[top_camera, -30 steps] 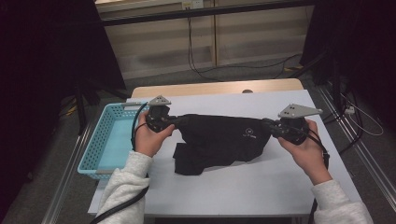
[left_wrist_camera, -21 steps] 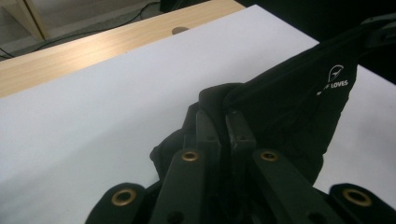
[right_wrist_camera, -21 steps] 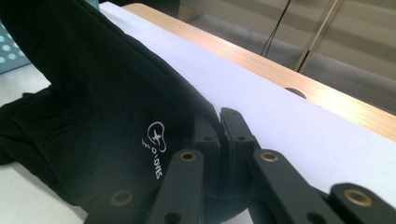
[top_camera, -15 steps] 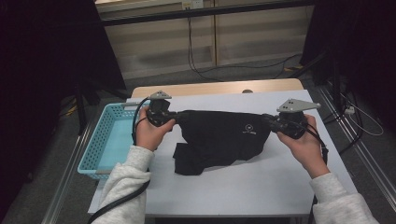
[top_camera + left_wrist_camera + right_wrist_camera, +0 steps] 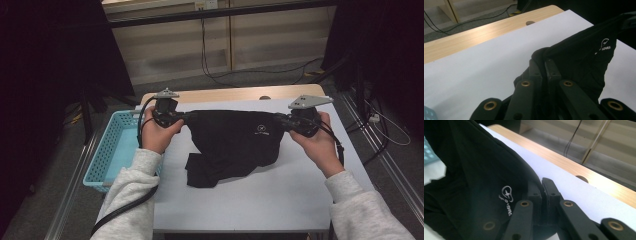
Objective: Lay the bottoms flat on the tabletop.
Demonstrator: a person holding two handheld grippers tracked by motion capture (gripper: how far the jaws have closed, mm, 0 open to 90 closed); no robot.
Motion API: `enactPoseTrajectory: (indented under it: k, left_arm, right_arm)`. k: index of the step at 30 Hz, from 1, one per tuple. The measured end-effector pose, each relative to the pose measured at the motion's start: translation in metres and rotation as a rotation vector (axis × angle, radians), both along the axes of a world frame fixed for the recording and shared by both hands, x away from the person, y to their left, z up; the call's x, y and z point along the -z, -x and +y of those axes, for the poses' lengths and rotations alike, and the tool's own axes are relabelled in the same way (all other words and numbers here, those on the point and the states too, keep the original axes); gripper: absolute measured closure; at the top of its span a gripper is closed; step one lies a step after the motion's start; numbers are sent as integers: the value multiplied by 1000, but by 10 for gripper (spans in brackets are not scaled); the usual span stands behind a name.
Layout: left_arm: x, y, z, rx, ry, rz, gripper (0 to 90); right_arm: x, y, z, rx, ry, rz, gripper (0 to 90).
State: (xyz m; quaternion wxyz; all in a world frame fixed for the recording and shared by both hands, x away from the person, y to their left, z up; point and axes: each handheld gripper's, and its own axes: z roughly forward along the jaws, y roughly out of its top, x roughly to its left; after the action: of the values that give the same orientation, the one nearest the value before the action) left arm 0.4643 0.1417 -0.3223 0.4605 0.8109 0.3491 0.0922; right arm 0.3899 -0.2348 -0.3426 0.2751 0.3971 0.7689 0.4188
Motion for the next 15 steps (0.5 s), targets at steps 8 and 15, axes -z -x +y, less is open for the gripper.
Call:
enactPoseTrajectory:
  k: [8, 15]
  left_arm:
    - [18, -15, -4, 0, -1, 47, 868]
    - [11, -54, -12, -42, -3, 34, 868]
  right_arm:
    - [11, -14, 1, 4, 21, 27, 861]
    - [13, -55, -1, 12, 132, 64, 867]
